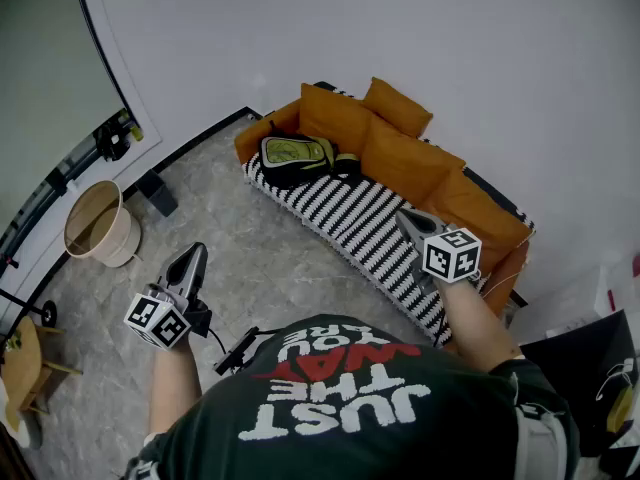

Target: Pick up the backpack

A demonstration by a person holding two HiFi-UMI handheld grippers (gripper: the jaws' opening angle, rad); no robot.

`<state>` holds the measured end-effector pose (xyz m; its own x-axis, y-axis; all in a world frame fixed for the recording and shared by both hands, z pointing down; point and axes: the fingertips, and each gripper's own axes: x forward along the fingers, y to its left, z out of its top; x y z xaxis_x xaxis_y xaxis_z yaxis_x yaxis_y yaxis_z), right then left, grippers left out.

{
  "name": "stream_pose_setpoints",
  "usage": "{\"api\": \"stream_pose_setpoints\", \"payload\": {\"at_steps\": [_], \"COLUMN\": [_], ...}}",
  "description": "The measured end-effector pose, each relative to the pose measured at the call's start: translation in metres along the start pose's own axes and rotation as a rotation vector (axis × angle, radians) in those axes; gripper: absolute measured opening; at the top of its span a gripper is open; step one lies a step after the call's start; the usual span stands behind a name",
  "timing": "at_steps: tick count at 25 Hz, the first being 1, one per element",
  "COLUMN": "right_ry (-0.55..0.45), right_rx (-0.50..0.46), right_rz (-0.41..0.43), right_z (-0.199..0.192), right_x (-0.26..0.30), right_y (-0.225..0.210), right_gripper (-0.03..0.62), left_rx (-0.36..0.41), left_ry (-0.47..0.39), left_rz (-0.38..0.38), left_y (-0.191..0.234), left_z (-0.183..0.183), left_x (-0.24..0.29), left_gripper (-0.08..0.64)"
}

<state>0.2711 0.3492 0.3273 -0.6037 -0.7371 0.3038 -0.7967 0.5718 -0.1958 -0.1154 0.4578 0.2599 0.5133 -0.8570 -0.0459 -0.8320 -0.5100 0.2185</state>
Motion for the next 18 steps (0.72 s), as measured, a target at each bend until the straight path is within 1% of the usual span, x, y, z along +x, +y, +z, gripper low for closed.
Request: {"api": "stream_pose_setpoints", "payload": {"at_steps": [13,18], "right_ry": [0.003,-0.017], "right_rx": [-0.007,0.018], "right_rz": [0.009,0.024], "right_z": [0.006,0.011], "right_x": [0.002,-0.002], "right_y": [-0.020,-0.033], "right_gripper": [0.028,0.028], "left_rx": [0.004,0.001], "left_ry": [0.008,0.006], "left_rz": [-0.009,-0.001], "left_y": [-0.009,-0.020], "left_z": [-0.005,-0.004], "left_x": [0.026,0.039], "left_gripper": [0.012,0.011]}}
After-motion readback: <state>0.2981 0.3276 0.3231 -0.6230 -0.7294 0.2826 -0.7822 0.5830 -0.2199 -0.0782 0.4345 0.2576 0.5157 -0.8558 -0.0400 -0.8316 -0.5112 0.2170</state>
